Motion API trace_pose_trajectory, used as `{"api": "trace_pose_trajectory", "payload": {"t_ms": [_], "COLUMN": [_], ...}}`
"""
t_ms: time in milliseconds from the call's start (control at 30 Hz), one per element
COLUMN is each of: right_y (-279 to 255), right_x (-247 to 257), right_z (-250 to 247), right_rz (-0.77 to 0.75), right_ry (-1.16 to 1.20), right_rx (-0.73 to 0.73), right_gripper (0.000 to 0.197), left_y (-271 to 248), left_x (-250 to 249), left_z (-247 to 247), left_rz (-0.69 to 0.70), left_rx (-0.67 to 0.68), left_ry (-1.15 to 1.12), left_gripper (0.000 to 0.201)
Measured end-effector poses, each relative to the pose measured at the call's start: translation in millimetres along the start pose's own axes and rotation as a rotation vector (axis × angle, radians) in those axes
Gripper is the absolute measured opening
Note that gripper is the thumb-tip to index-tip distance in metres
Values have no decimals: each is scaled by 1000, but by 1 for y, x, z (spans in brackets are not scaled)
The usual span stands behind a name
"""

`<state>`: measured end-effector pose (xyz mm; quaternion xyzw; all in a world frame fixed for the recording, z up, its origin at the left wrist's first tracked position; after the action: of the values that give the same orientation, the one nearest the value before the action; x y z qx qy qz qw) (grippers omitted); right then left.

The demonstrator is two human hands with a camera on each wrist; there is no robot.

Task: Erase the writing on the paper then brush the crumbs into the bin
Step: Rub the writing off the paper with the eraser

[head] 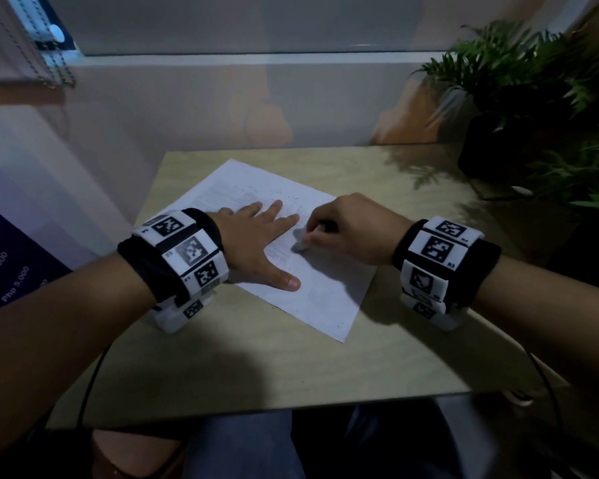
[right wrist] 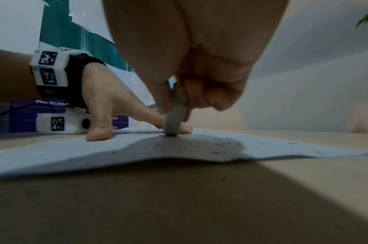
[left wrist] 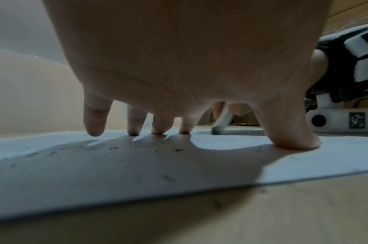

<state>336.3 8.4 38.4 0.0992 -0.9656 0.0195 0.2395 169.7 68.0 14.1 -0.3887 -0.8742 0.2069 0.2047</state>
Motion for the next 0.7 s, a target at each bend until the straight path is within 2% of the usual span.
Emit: {"api": "trace_pose_trajectory", "payload": {"t_ms": [67, 200, 233, 400, 467, 600, 700], "right_y": [2, 11, 11, 1, 3, 10, 6], "right_x": [-1, -27, -28, -5, -6, -24, -17], "right_z": [-1, -10, -10, -3, -2, -8, -7], "right_rz": [13, 264, 280, 46, 55, 214, 138], "right_ry": [41, -10, -29, 14, 32, -36, -54], "right_rx": [14, -144, -159, -5, -2, -146, -117], "right_gripper": [30, 33, 33, 29, 31, 36, 34], "left_y": [1, 2, 2, 2, 2, 1, 0], "left_x": [0, 1, 1, 0, 0, 1, 1], "left_z": [1, 1, 1, 0, 1, 1, 0], "left_rz": [3, 6, 6, 10, 11, 12, 20], "left_rx": [4, 4, 4, 8, 10, 13, 31], "left_ry": [1, -2, -5, -1, 1, -8, -13], "left_gripper": [126, 129, 130, 130, 128, 128, 133]}}
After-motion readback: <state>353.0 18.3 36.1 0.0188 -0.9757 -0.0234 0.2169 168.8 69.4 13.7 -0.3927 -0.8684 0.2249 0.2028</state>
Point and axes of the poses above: each hand's wrist, its own y-axis towards the middle knuckle, its own z-axis out of the palm, x = y × z, the point moved 4 cm from there along y, towards the middle knuckle, and after that the axes turned 10 degrees about y, right-handed, at the moved point
